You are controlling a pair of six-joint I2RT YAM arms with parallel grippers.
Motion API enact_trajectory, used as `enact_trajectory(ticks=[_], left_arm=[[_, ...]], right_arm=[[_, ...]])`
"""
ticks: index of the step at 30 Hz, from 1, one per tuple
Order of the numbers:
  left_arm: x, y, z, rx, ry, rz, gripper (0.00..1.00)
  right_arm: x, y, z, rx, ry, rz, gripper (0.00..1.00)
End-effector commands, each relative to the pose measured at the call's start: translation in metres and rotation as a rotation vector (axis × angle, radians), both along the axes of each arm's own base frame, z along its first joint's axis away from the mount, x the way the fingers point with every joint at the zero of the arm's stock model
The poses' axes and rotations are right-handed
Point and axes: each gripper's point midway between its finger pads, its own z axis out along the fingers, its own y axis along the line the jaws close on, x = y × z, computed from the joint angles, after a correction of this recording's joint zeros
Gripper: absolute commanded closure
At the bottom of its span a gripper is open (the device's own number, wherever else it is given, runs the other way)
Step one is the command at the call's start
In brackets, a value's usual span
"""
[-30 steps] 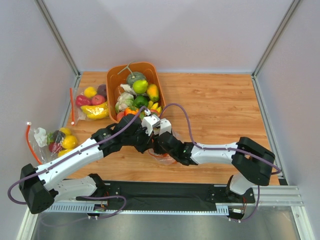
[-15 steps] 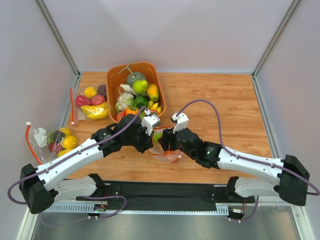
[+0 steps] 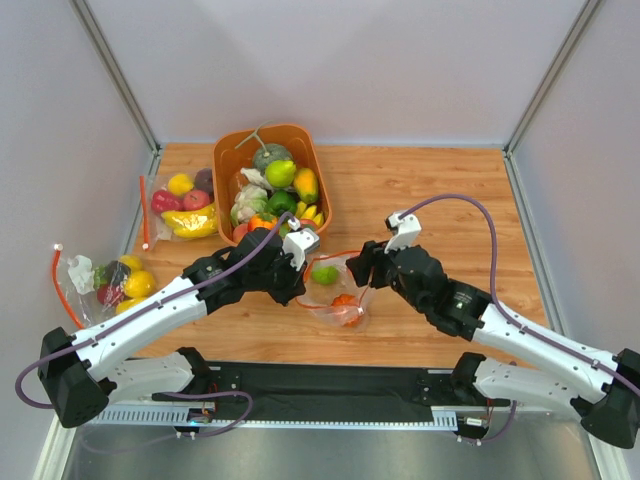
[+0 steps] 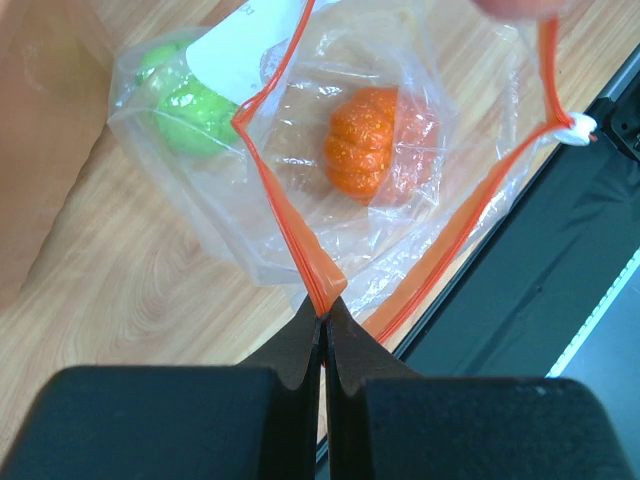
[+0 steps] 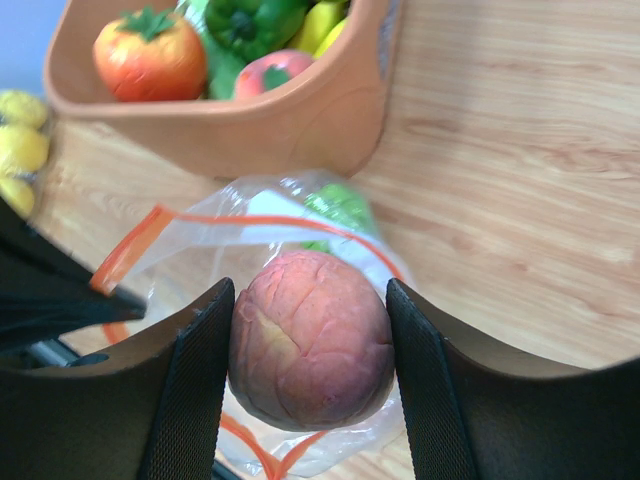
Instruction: Open the zip-top bag and remove the fake food
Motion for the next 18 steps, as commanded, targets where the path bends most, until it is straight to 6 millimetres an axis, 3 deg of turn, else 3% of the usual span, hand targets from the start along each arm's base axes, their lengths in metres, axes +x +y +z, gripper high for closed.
enact_trajectory(ticks=[1,5,6,7,8,9,10,11,15,17,18], left_arm=[[0.003,-0.002,0.012,-0.023,-0.029,0.0,1.0],[0.002,-0.002,0.013,-0.028,-0.035,-0.003,1.0],[0.002,-0.002,0.013,-0.029,-0.036,-0.005,1.0],[0.003,-0.002,0.013,-0.029,-0.035,-0.005,1.0],[0.003,-0.002,0.013,-0.029,-0.035,-0.005,1.0],[0.003,-0.002,0.013,-0.027,-0.035,-0.006,1.0],[0.002,-0.002,0.013,-0.026,-0.035,-0.006,1.0],[0.003,-0.002,0.013,-0.024,-0.036,-0.006,1.0],[0.004,-0.002,0.011,-0.018,-0.037,-0.004,1.0],[0.004,-0.002,0.009,-0.014,-0.033,-0.008,1.0],[0.005,-0.002,0.008,-0.01,-0.033,-0.006,1.0]], right_arm=[[0.026,-0.001,0.037,0.061,-0.077,-0.003,0.66],[0.07,0.004,0.048,0.034,-0.121,-0.016,0.67],[0.079,0.009,0.054,0.043,-0.137,-0.007,0.67],[0.093,0.016,0.04,0.012,-0.115,0.007,0.67],[0.103,0.022,0.051,0.021,-0.135,0.012,0.67],[0.111,0.027,0.05,0.013,-0.134,0.018,0.67],[0.125,0.034,0.041,0.006,-0.128,0.031,0.67],[0.136,0.041,0.053,0.023,-0.146,0.039,0.68],[0.158,0.07,0.06,0.077,-0.154,0.118,0.68],[0.167,0.083,0.05,0.079,-0.122,0.14,0.68],[0.171,0.089,0.055,0.096,-0.126,0.151,0.68]])
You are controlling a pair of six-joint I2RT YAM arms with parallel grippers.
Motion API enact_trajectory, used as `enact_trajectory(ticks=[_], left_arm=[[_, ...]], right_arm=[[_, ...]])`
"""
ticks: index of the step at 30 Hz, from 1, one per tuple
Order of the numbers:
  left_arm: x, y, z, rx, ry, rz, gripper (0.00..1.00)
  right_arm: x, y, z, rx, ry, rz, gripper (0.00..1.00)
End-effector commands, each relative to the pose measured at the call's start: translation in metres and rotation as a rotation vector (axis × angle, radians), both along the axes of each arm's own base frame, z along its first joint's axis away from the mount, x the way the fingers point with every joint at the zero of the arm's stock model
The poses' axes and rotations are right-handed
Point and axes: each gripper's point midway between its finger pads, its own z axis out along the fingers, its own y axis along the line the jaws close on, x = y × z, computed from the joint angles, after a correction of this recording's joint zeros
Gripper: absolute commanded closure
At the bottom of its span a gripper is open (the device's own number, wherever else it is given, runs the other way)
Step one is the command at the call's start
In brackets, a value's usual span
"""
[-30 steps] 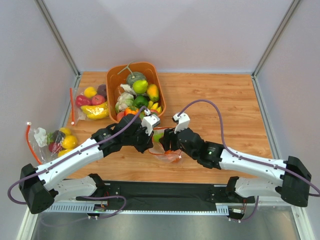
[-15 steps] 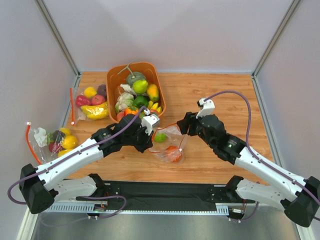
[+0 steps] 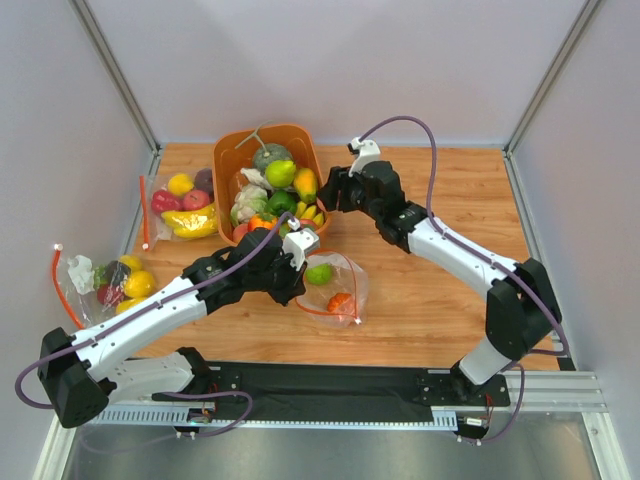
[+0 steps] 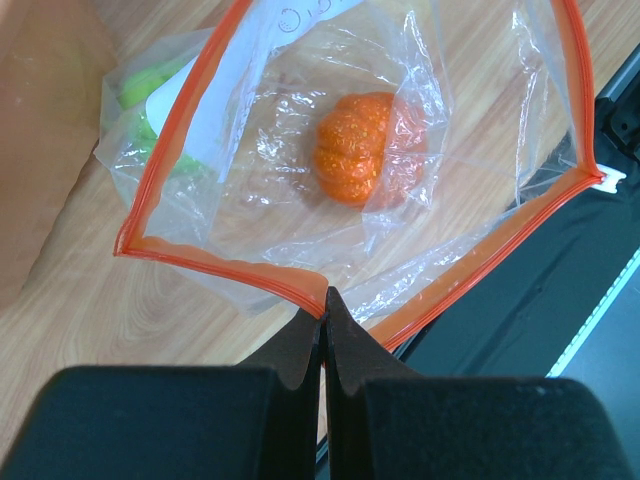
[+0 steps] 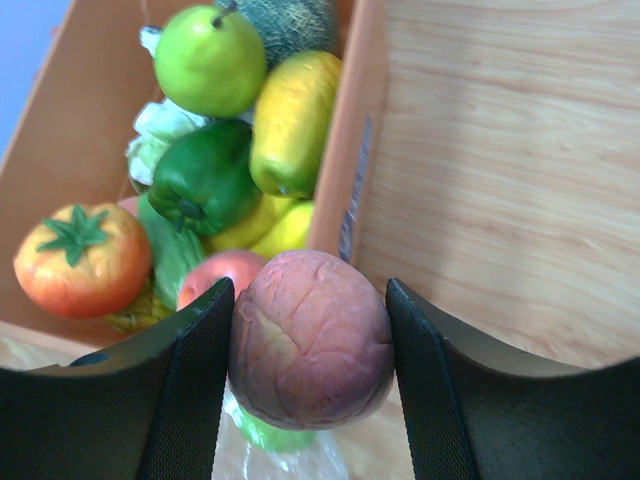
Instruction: Open the zip-top bag and remove the fake food
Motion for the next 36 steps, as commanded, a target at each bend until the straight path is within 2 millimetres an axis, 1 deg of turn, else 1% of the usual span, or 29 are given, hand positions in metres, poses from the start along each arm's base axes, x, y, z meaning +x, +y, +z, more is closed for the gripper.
enact_trajectory(ticks=[1,3,5,6,7,8,9,13,15,17,20,21,22,24,25,27,28,31,35,36], left_arm=[[0.004,-0.003,0.007,-0.007,-0.027,-0.007,1.0],[0.004,-0.003,0.007,-0.007,-0.027,-0.007,1.0],[0.004,-0.003,0.008,-0.01,-0.028,-0.011,1.0],[0.004,-0.004,0.008,-0.009,-0.026,-0.013,1.0],[0.004,-0.004,0.008,-0.01,-0.027,-0.013,1.0],[0.003,-0.004,0.008,-0.009,-0.025,-0.012,1.0],[0.004,-0.004,0.008,-0.013,-0.025,-0.013,1.0],[0.003,-0.004,0.008,-0.013,-0.023,-0.015,1.0],[0.003,-0.004,0.008,-0.014,-0.024,-0.018,1.0],[0.002,-0.005,0.008,-0.015,-0.021,-0.021,1.0],[0.003,-0.005,0.007,-0.012,-0.016,-0.022,1.0],[0.002,-0.005,0.007,-0.012,-0.016,-0.022,1.0],[0.003,-0.005,0.007,-0.01,-0.017,-0.022,1.0],[0.002,-0.005,0.007,-0.011,-0.017,-0.023,1.0],[0.002,-0.005,0.007,-0.012,-0.018,-0.025,1.0],[0.002,-0.005,0.007,-0.011,-0.017,-0.023,1.0],[0.003,-0.005,0.006,-0.01,-0.015,-0.021,1.0],[0.002,-0.005,0.006,-0.009,-0.012,-0.025,1.0],[0.002,-0.005,0.006,-0.009,-0.015,-0.025,1.0],[0.002,-0.005,0.006,-0.008,-0.015,-0.022,1.0]], right_arm=[[0.011,0.032,0.04,0.105,-0.082,0.115,0.69],[0.014,0.044,0.028,0.115,-0.053,0.14,0.7],[0.015,0.051,0.019,0.108,-0.035,0.159,0.7],[0.016,0.054,0.008,0.086,-0.019,0.164,0.7],[0.016,0.057,0.005,0.079,-0.017,0.172,0.7],[0.017,0.058,0.0,0.065,-0.011,0.171,0.7],[0.017,0.058,-0.011,0.026,-0.005,0.163,0.7],[0.018,0.056,-0.037,-0.08,0.012,0.13,0.69],[0.018,0.055,-0.045,-0.13,0.003,0.101,0.68],[0.015,0.054,-0.057,-0.202,0.005,0.098,0.64],[0.01,0.057,-0.067,-0.245,0.008,0.095,0.54],[0.01,0.057,-0.067,-0.243,0.011,0.096,0.51],[0.009,0.058,-0.069,-0.243,0.017,0.093,0.44],[0.01,0.057,-0.067,-0.241,0.013,0.089,0.36],[0.011,0.058,-0.066,-0.238,0.012,0.088,0.3],[0.01,0.059,-0.056,-0.217,-0.004,0.094,0.26],[0.01,0.059,-0.051,-0.211,-0.013,0.093,0.22],[0.013,0.059,-0.031,-0.191,-0.056,0.091,0.17],[0.021,0.054,-0.013,-0.186,-0.091,0.068,0.16],[0.025,0.049,-0.009,-0.182,-0.098,0.05,0.16]])
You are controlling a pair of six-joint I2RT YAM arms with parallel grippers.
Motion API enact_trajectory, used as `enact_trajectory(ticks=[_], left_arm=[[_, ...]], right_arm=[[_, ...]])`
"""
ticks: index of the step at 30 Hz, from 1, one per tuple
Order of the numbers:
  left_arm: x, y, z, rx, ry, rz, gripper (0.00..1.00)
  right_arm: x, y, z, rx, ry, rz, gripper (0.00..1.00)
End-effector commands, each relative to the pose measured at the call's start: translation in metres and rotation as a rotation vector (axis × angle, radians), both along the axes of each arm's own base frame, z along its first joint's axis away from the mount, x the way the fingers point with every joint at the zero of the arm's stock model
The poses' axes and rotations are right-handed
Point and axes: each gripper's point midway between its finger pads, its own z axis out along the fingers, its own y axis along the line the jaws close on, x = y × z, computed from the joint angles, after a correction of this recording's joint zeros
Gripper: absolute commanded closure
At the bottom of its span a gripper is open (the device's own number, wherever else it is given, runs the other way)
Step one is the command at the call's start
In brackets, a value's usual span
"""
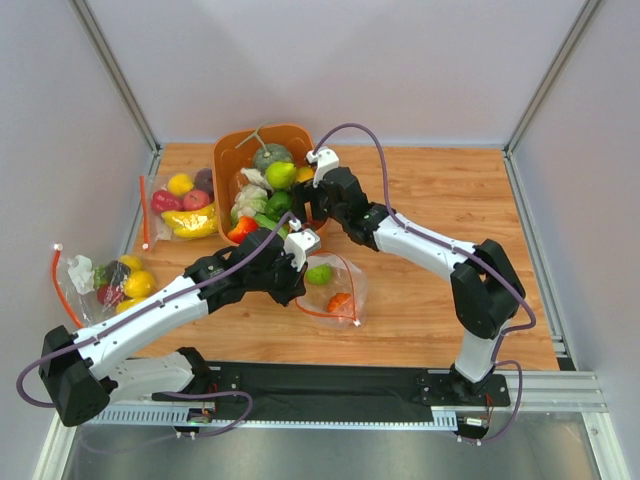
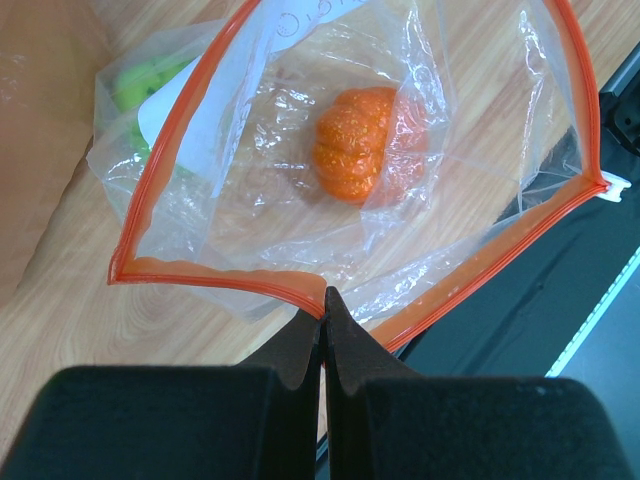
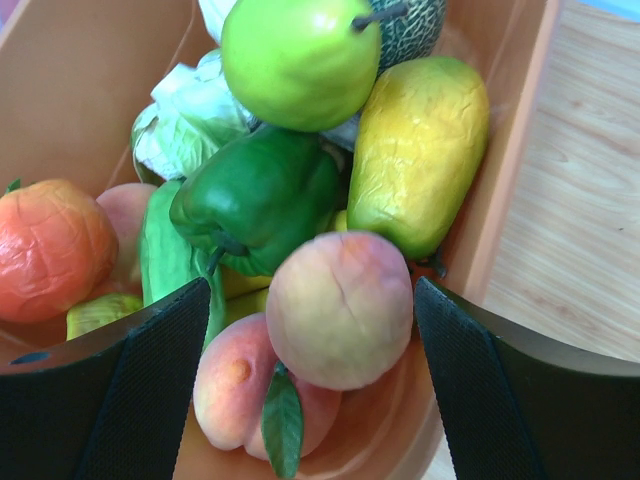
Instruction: Open the zip-top bag and remove the fake food
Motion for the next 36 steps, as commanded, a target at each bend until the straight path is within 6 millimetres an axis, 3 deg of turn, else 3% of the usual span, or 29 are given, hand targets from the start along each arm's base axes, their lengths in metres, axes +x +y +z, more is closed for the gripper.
enact_trajectory(ticks=[1,7,14,15,21,22,23,28,32,35,36], left_arm=[[0.003,-0.004,0.01,-0.017,-0.028,-0.018,1.0],[0.002,-0.004,0.01,-0.017,-0.028,-0.02,1.0],[0.003,-0.003,0.01,-0.014,-0.029,-0.015,1.0],[0.003,-0.003,0.01,-0.015,-0.031,-0.014,1.0],[0.003,-0.004,0.011,-0.018,-0.03,-0.019,1.0],[0.003,-0.004,0.012,-0.019,-0.031,-0.017,1.0],[0.003,-0.004,0.012,-0.021,-0.031,-0.018,1.0],[0.003,-0.004,0.014,-0.026,-0.036,-0.018,1.0],[0.002,-0.003,0.017,-0.031,-0.045,-0.016,1.0],[0.002,-0.002,0.018,-0.035,-0.047,-0.014,1.0],[0.002,-0.002,0.018,-0.033,-0.047,-0.015,1.0]], right_arm=[[0.014,-0.016,0.041,0.019,-0.077,-0.052,0.16],[0.018,-0.037,0.074,0.098,-0.109,-0.082,0.13],[0.007,-0.072,0.115,0.189,-0.143,-0.103,0.12],[0.002,-0.081,0.127,0.199,-0.165,-0.121,0.12],[-0.028,-0.119,0.124,0.153,-0.142,-0.191,0.15],[-0.038,-0.125,0.136,0.173,-0.159,-0.19,0.16],[-0.045,-0.129,0.123,0.159,-0.129,-0.192,0.16],[-0.081,-0.139,0.106,0.166,-0.058,-0.146,0.19],[-0.114,-0.137,0.072,0.12,0.051,-0.087,0.23],[-0.142,-0.134,0.066,0.128,0.085,-0.042,0.24],[-0.153,-0.131,0.073,0.146,0.075,-0.018,0.25]])
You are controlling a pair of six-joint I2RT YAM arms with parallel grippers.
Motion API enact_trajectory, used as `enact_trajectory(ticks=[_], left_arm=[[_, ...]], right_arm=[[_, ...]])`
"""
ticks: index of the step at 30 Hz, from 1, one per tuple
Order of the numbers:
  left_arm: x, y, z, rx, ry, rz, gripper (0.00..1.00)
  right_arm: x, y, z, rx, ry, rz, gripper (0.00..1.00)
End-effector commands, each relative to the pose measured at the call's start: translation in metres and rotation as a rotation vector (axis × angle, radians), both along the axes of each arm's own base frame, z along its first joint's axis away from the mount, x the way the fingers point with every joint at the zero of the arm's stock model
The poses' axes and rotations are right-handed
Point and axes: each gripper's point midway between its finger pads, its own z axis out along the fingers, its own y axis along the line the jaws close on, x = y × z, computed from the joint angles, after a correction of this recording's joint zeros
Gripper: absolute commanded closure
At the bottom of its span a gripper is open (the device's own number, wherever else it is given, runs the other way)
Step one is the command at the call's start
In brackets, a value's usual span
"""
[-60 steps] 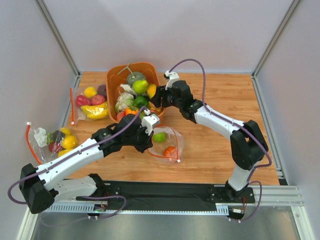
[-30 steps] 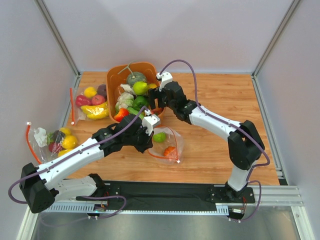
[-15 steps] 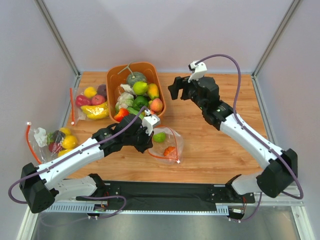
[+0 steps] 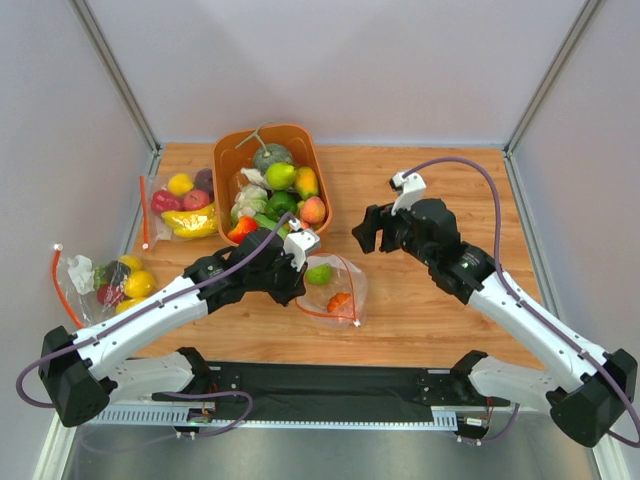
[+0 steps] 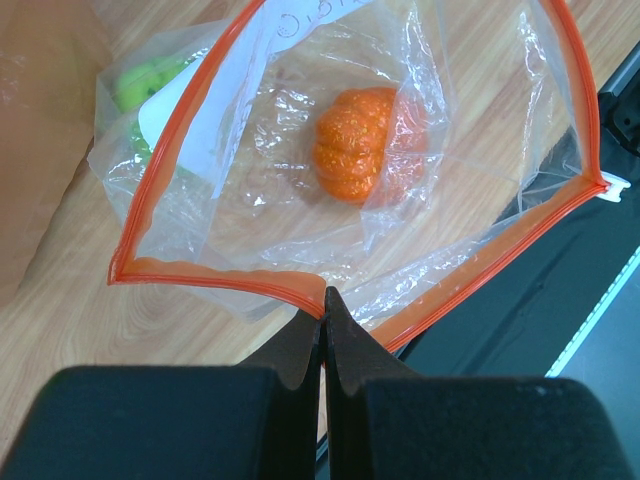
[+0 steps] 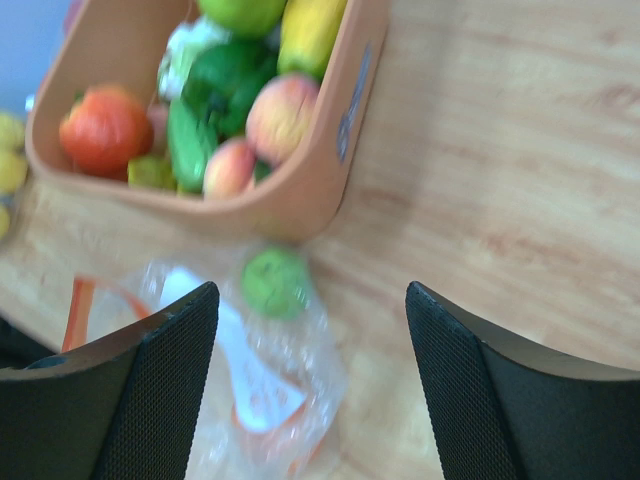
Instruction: Open the zip-top bag and remove the fake food
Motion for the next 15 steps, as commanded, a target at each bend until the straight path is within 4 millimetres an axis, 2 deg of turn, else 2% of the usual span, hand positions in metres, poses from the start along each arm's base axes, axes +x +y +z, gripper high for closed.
enact_trajectory(ticks=[1,6,10,12,14,15], left_arm=[[0.003,-0.003,0.017,-0.033,-0.045,-0.014,1.0],[0.003,-0.002,0.017,-0.029,-0.047,-0.013,1.0],[0.004,-0.002,0.017,-0.03,-0.05,-0.009,1.0],[0.004,-0.002,0.017,-0.028,-0.05,-0.008,1.0],[0.004,-0.001,0.017,-0.029,-0.051,-0.009,1.0],[0.003,-0.002,0.017,-0.029,-0.052,-0.011,1.0]], right_arm=[[-0.041,0.007,0.007,0.046,0.036,0.083,0.25],[-0.093,0.033,0.021,0.081,0.014,0.254,0.28],[-0.125,0.054,0.034,0.151,0.017,0.389,0.27],[-0.137,0.068,0.032,0.161,0.035,0.449,0.28],[-0.14,0.079,0.022,0.152,0.067,0.47,0.28],[-0.148,0.086,0.019,0.158,0.085,0.508,0.28]])
